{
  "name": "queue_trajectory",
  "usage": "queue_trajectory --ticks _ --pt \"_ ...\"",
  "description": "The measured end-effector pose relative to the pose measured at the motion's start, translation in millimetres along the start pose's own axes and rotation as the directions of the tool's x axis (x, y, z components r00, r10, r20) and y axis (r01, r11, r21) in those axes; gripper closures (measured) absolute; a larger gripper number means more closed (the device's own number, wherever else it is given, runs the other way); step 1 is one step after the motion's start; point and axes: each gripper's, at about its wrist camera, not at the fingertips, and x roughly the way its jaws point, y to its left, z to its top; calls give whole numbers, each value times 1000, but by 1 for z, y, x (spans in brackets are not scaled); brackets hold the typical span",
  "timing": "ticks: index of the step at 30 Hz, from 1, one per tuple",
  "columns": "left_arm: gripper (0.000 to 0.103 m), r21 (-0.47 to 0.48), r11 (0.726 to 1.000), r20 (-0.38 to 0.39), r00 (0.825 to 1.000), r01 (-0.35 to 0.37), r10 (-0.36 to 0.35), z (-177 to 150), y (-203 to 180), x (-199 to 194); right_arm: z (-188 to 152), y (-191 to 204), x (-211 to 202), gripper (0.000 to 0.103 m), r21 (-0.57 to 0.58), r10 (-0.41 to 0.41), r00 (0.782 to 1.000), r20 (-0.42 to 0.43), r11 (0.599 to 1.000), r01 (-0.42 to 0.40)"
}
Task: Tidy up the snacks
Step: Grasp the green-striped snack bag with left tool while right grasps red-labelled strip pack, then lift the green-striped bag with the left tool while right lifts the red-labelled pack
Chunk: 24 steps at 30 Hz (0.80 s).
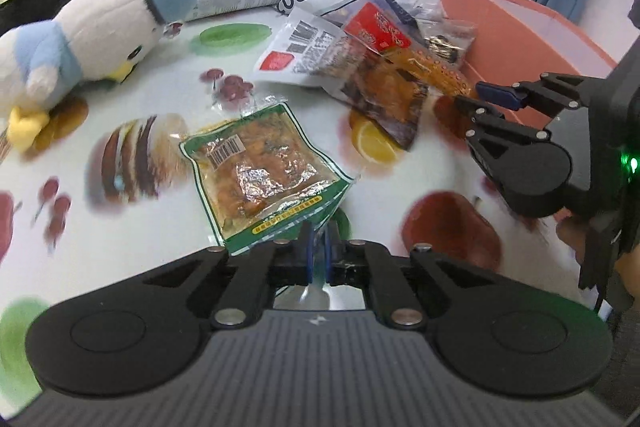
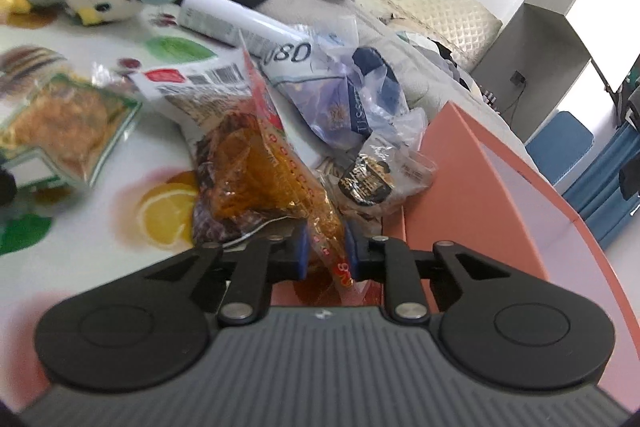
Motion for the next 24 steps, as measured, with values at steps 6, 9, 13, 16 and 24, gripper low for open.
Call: queue_trajectory --ticks 6,9,13,16,24 --pt "97 -52 998 16 1000 21 -20 -33 -11 -39 -10 -3 -38 82 5 39 999 7 999 -39" --pt "97 -69 997 22 999 33 -32 -46 -17 -54 -19 -2 -58 83 -4 65 998 4 998 -65" --pt "97 -71 996 27 998 51 -49 -63 -26 -67 -35 2 -87 83 -18 81 997 6 997 -81" --pt "97 -57 997 24 998 53 -52 -74 -34 -73 -46 5 -108 83 -39 98 995 22 995 -97" --pt "97 -84 995 23 998 52 -50 -98 -45 -97 -65 -5 -149 83 -27 182 983 -13 983 -182"
